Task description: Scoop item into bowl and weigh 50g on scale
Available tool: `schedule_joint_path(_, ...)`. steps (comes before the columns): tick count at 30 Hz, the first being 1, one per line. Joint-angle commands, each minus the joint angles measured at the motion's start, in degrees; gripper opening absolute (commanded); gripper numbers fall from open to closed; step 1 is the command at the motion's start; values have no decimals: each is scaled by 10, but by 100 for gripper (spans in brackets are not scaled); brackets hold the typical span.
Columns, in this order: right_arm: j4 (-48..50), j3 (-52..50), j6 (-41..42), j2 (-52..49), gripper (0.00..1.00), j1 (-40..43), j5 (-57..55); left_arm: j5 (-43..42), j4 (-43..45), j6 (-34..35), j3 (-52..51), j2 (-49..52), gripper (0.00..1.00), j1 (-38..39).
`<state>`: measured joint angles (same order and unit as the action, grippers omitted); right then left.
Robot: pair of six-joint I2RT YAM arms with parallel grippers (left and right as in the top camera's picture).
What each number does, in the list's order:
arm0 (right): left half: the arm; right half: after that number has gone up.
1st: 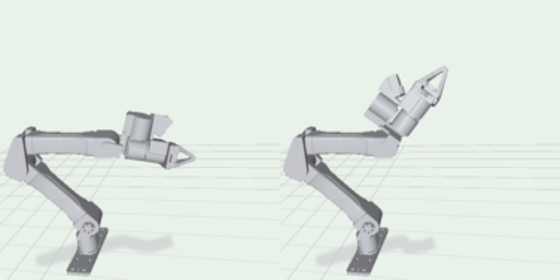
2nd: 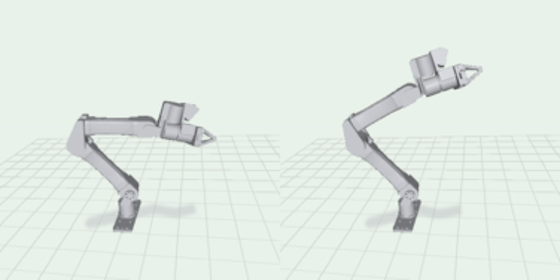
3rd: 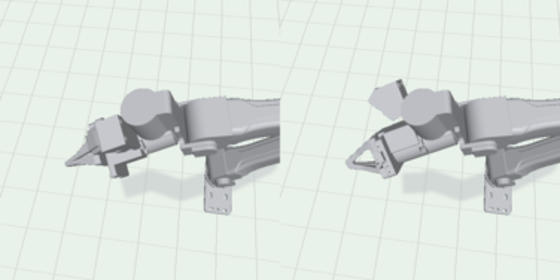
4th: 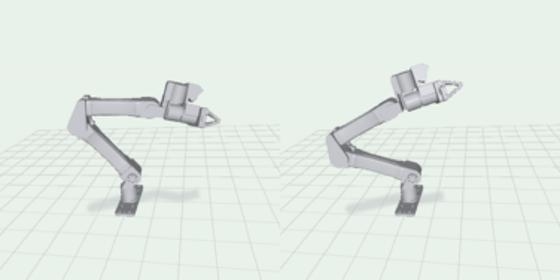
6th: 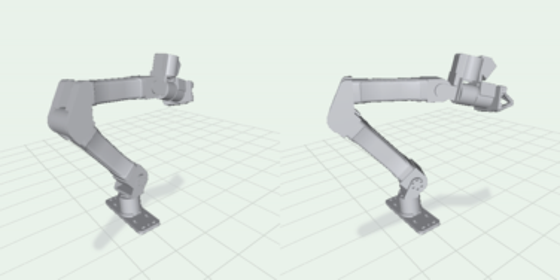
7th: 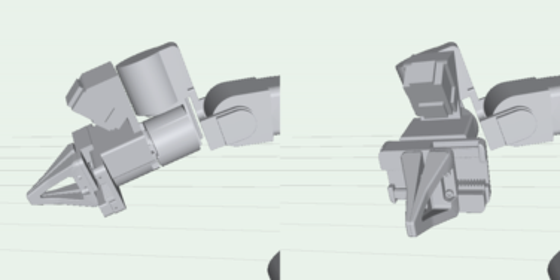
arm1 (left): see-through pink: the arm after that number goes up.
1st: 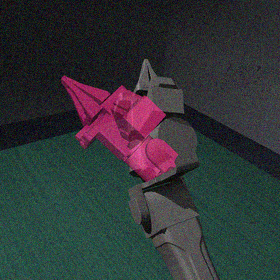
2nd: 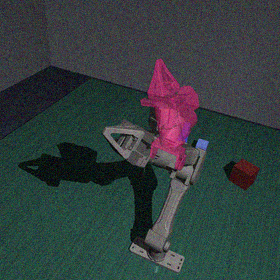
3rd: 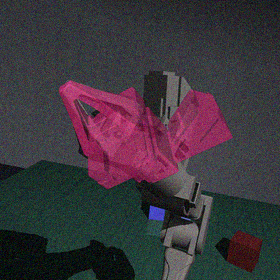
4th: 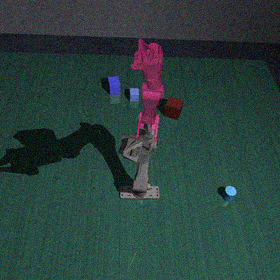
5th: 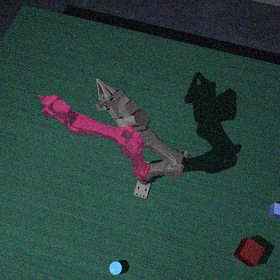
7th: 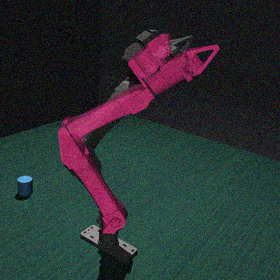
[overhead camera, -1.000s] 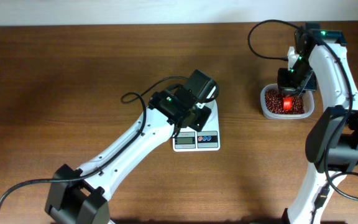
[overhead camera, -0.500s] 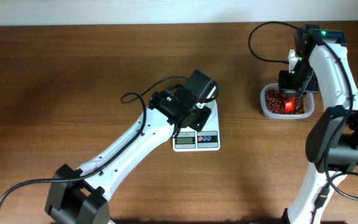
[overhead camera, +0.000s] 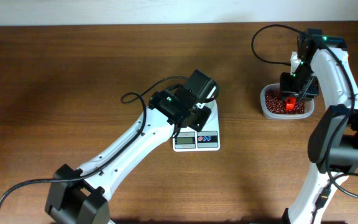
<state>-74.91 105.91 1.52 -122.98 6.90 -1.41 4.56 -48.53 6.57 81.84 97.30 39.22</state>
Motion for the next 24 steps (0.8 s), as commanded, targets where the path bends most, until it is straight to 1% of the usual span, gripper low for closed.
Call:
schedule_joint_path(1, -12, 25, 7, -4, 68, 3, -8, 5, 1, -9, -5, 5, 3, 0)
schedule_joint_path(2, -15, 39, 7, -4, 73, 4, -8, 4, 1, -9, -5, 5, 3, 1)
schedule_joint_path(3, -16, 49, 7, -4, 76, 4, -8, 4, 1, -9, -5, 5, 3, 1)
schedule_joint_path(6, -29, 103, 7, -4, 77, 9, -8, 4, 0, -9, -5, 5, 0, 0)
schedule_joint_path(8, -32, 127, 16, -4, 88, 28, -8, -8, -16, -9, -5, 5, 0, 1)
schedule_joint_path(10, -33, 132, 24, -4, 99, 54, -8, -43, -23, -9, -17, 5, 0, 2)
schedule_joint_path(12, -45, 131, 24, -4, 99, 87, -8, -50, -20, -21, -39, 5, 0, 14)
schedule_joint_path(16, -43, 131, 24, -4, 99, 124, -8, -44, 19, -131, -79, 9, 0, 67)
schedule_joint_path(19, -43, 131, 24, -4, 99, 129, -8, -41, 29, -167, -79, 31, 0, 99)
schedule_joint_path(20, -43, 131, 24, -4, 99, 129, -8, -18, 32, -179, -79, 43, 0, 111)
schedule_joint_path(22, -43, 131, 24, -4, 99, 129, -8, 75, 37, -181, -79, 66, 0, 125)
schedule_joint_path(24, -41, 131, 24, -4, 99, 129, -8, 83, 50, -198, -79, 89, 0, 131)
